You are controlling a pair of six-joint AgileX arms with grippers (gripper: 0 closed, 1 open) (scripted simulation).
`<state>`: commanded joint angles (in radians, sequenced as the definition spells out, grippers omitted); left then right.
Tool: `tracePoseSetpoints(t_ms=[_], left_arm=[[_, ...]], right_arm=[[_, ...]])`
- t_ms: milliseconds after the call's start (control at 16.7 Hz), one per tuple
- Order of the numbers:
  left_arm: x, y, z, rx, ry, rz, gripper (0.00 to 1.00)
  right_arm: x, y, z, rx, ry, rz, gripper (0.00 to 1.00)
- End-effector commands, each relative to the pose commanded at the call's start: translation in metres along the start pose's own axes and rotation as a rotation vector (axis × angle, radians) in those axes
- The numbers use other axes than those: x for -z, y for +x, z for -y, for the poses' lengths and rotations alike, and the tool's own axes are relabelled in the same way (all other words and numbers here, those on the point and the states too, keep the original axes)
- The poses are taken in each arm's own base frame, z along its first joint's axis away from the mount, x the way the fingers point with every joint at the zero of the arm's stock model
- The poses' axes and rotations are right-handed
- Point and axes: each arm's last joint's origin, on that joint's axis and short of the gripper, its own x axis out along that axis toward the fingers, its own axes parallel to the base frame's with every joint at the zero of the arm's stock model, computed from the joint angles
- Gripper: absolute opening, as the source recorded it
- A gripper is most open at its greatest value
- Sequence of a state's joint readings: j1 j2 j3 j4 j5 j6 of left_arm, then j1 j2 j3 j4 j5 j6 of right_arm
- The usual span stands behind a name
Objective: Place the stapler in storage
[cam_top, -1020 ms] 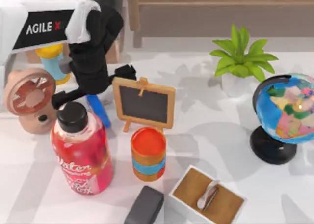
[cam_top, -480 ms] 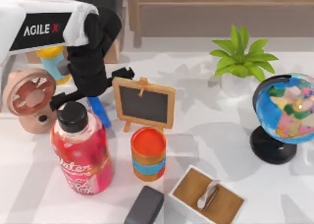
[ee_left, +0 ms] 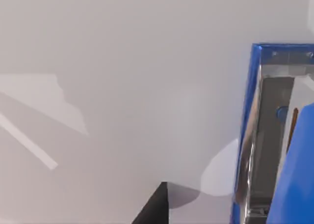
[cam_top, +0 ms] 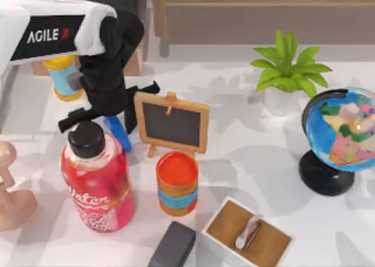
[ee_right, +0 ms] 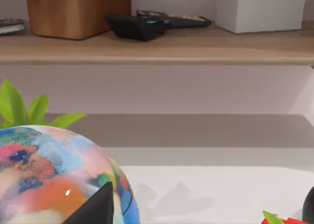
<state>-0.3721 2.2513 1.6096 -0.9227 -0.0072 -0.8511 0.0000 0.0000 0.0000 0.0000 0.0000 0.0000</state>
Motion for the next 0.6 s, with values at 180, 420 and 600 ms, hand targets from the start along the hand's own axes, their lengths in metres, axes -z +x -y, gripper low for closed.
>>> tracePoseSetpoints(t_ms=[180,420,600], left_arm=[[0.0,0.0,0.0,0.0,0.0,0.0,0.0],[0.0,0.0,0.0,0.0,0.0,0.0,0.0],[0.0,0.0,0.0,0.0,0.0,0.0,0.0]], right_arm=[[0.0,0.0,0.0,0.0,0.0,0.0,1.0],[0.0,0.0,0.0,0.0,0.0,0.0,1.0],[0.0,0.0,0.0,0.0,0.0,0.0,1.0]])
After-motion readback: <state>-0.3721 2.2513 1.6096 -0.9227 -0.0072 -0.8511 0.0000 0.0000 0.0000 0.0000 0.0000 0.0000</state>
